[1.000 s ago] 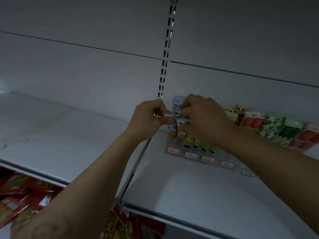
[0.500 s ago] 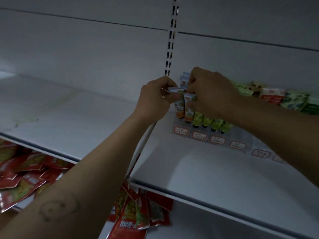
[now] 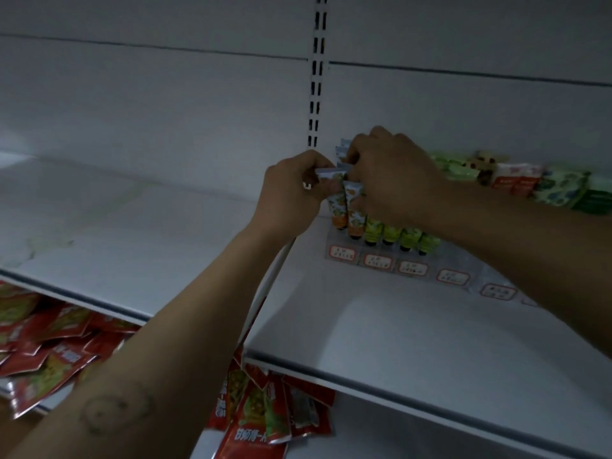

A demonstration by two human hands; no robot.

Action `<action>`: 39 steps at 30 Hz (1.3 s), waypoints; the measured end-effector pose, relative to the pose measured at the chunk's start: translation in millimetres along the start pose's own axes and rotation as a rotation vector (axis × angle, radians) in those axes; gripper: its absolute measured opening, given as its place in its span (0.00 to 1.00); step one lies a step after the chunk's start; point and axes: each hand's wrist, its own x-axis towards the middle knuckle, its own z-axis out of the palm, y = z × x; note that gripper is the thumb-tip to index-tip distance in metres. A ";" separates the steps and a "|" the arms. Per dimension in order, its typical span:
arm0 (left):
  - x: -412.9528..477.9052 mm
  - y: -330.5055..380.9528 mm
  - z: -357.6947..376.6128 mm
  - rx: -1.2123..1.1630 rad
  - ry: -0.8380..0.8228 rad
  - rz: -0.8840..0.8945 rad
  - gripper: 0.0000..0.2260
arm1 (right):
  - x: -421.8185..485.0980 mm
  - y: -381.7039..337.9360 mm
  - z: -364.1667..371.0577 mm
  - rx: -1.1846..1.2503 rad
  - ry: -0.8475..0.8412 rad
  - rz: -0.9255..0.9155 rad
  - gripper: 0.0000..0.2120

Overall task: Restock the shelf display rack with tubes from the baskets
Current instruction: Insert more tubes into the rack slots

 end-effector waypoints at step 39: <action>-117.2 131.8 -39.9 0.745 -0.484 0.057 0.28 | -184.2 -47.3 -62.5 0.434 -0.039 0.326 0.40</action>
